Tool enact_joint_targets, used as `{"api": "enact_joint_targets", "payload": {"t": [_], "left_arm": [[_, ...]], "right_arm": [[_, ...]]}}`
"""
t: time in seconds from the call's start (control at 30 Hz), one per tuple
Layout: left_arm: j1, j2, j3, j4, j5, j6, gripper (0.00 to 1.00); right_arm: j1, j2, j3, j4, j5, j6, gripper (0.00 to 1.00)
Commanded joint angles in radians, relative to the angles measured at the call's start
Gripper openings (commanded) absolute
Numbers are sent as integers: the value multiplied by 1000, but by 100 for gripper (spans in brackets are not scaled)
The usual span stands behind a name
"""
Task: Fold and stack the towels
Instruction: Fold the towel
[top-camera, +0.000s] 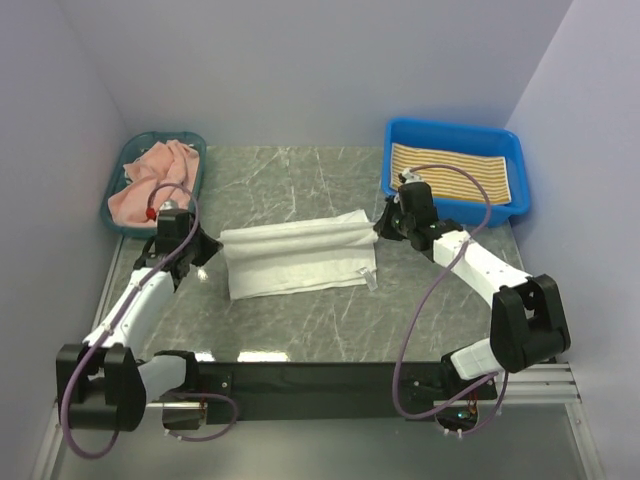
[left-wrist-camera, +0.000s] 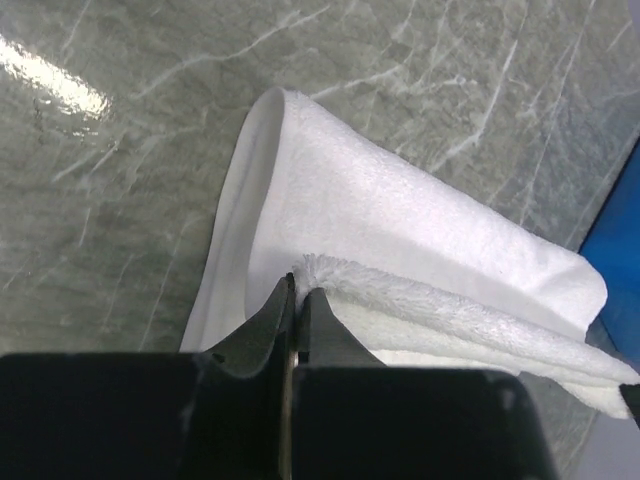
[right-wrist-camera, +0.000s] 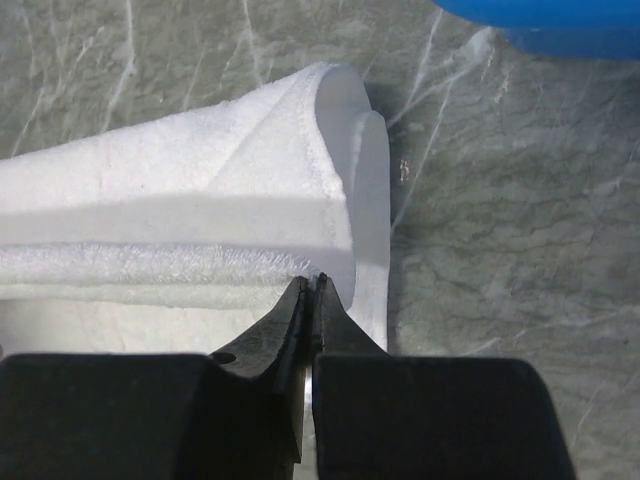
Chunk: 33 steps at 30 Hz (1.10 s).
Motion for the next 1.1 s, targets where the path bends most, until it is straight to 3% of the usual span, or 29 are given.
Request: {"api": "enact_joint_targets", "payload": {"t": [0.0,0.27,0.43,0.53,0.57,0.63,0.67,0.77,0.9,1.07], "left_arm": [[27,-59,-42,-30,-128,-6,1],[26,-4,-187,61,-84,-38,1],[27,-6,-243,92,-91,-55,7],[26,-47,-258,83,-82,-60,14],[26,-59,-260,72,-81,-63,16],[26,-116,-258,28,-73,-66,42],[24,-139,-256,14,-67,-66,61],[24,-252,-238,-61,-56,-63,87],[15,-401,-162,-135,-39,-63,89],[-49,-372,-56,-129,-19,-98,81]], "right_arm": [[-33,-37,-24,-39,143,-19,0],[-33,1,-133,-16,143,62,0],[-33,23,-172,12,120,83,5],[-33,9,-187,12,100,88,14],[-33,3,-195,9,91,90,21],[-31,-28,-205,4,47,90,31],[-26,-45,-221,1,36,85,37],[-5,-143,-248,-16,-15,77,46],[18,-287,-236,-36,-43,62,49],[29,-295,-161,19,-98,100,48]]}}
